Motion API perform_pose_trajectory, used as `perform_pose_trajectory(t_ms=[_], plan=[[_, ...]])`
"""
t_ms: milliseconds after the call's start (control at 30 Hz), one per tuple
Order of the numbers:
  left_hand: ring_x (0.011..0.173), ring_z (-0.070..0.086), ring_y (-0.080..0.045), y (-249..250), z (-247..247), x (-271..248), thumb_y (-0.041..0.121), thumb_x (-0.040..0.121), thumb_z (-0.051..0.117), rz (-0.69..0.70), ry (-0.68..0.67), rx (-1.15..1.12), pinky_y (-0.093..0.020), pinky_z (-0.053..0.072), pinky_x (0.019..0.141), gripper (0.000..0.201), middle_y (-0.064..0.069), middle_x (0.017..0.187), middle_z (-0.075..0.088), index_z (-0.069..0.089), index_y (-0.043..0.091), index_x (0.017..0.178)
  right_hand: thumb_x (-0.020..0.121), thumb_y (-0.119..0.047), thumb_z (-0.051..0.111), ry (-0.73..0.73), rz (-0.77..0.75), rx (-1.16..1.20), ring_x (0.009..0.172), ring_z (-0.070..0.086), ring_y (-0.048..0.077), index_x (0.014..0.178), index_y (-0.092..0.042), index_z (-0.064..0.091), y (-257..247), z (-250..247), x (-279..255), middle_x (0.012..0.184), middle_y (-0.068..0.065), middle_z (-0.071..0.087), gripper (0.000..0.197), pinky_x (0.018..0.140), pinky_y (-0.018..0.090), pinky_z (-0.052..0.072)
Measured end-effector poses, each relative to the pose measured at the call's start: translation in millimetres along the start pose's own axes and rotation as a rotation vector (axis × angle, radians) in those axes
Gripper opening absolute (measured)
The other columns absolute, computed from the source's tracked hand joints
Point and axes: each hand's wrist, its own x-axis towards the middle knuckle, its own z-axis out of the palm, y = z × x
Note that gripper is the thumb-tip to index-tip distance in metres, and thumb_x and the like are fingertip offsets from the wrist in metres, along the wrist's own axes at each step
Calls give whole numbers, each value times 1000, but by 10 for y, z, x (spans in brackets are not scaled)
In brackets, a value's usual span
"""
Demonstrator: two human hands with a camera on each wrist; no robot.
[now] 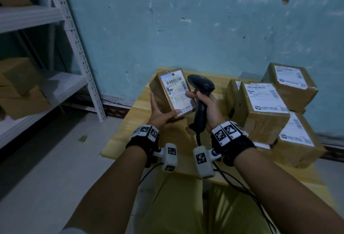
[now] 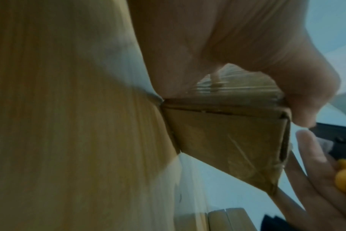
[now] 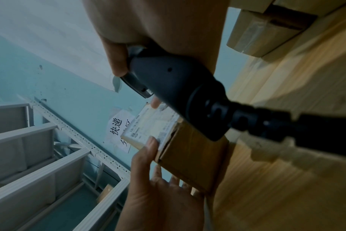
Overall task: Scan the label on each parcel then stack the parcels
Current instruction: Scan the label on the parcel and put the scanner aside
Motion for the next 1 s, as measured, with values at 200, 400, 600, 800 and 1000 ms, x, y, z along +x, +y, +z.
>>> perform_pose_trajectory(t_ms=[200,400,600,800,1000], plan=[[143,21,-32,-47,-37,72,14,50,83,-3,33,-35,-60,32,108,138,-10,159,4,-14,38,146,83,-9,54,-5,7,-40,84,69,19,110,1,54,36,-23,32,101,15,64,29,71,27,58],[137,35,-28,-248,-111,233,47,22,92,-21,51,27,-57,34,108,165,-11,153,29,-14,35,147,95,-14,47,86,-8,-88,70,66,16,105,-8,52,73,-110,72,80,10,64,13,65,25,55],[140,28,-26,-134,-61,85,36,32,85,21,46,50,-54,31,111,154,-9,157,15,-17,29,147,97,-46,36,-24,67,-349,40,47,14,93,-14,54,-66,-70,-122,57,6,54,37,40,21,42],[141,25,-25,-114,-53,74,36,32,82,41,36,66,-53,28,113,152,-9,158,11,-16,29,148,90,-66,21,-71,108,-463,32,39,15,74,-10,52,-177,-80,-345,48,6,45,65,38,20,32],[137,33,-27,-167,-87,129,38,33,86,32,37,59,-55,31,111,153,-11,153,28,-16,31,148,88,-67,18,-74,92,-470,30,38,13,79,-11,52,-299,-33,-451,46,3,44,67,36,17,31]])
